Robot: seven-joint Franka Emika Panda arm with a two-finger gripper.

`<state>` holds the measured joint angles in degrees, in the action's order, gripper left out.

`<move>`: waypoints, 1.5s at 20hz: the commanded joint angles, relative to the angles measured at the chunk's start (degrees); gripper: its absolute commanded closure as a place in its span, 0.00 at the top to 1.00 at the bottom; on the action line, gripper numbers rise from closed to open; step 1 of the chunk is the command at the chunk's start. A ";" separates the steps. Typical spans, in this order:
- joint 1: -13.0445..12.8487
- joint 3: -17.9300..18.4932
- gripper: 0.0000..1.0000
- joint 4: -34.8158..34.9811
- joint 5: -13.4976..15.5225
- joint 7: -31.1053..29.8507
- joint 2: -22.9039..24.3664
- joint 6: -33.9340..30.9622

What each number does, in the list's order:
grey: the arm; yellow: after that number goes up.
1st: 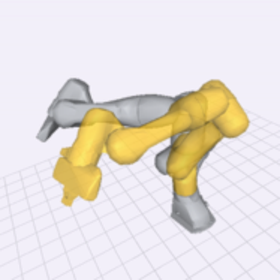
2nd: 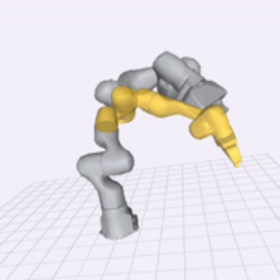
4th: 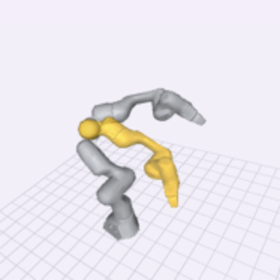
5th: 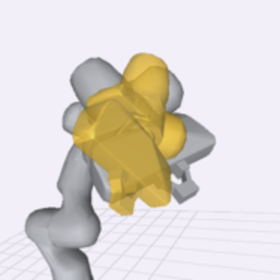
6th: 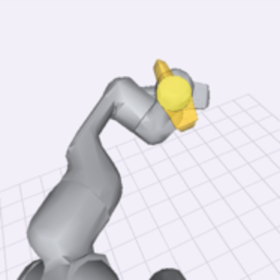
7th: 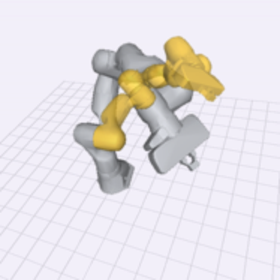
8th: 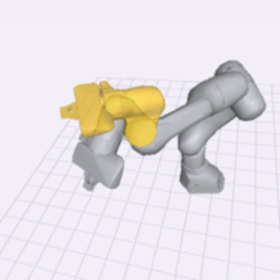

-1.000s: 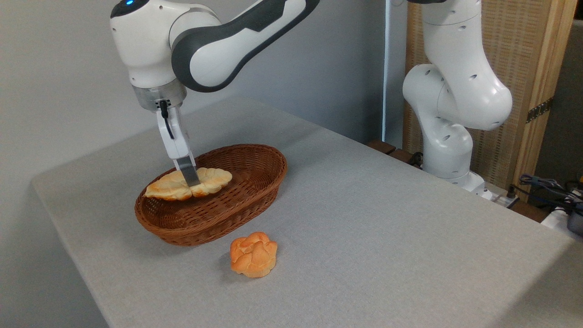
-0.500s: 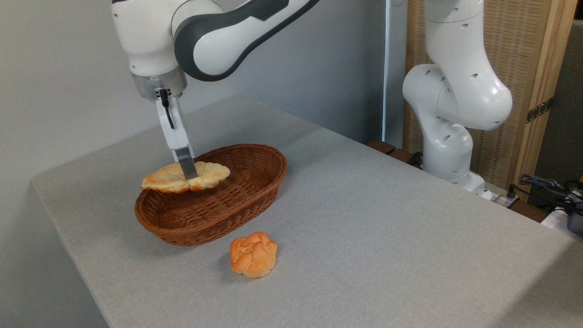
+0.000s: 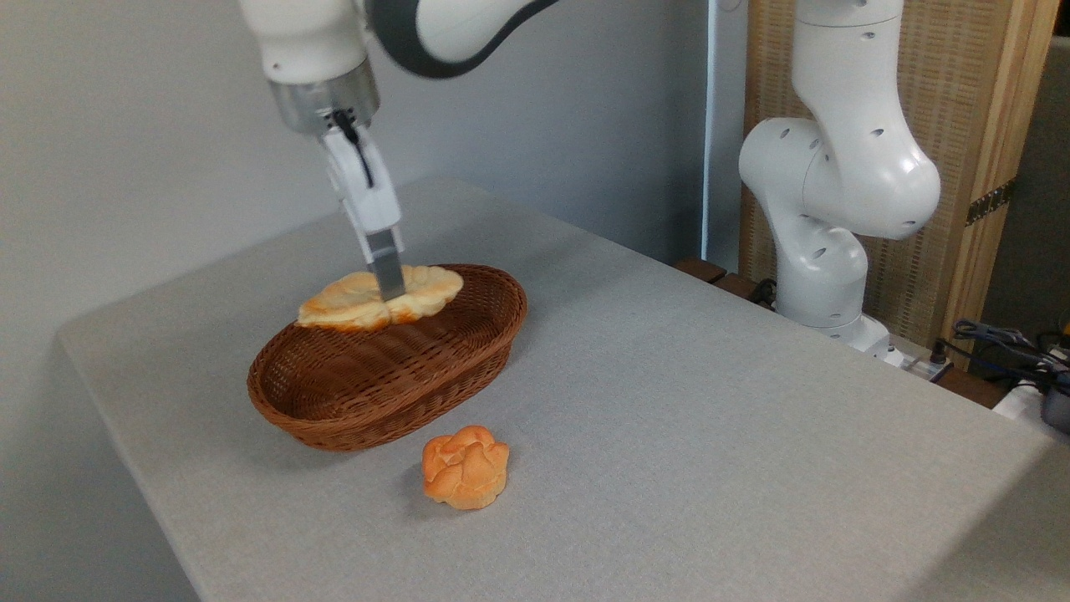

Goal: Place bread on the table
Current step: 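Lift the bread roll out of the basket and carry it beside the basket, then lower the bread roll onto the table next to the orange object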

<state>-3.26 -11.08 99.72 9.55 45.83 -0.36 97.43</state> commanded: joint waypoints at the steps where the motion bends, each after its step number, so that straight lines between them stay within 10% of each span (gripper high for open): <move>1: -0.26 4.57 0.32 0.30 1.35 1.19 3.34 -4.09; 14: -0.26 17.23 0.39 10.13 -2.17 9.37 4.93 -7.79; 19: -0.35 17.23 1.00 11.28 -2.69 9.37 2.64 -6.82; 30: -0.87 16.62 1.00 11.28 -2.61 9.28 0.09 -3.13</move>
<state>-3.62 5.56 110.89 7.56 54.67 -0.10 93.12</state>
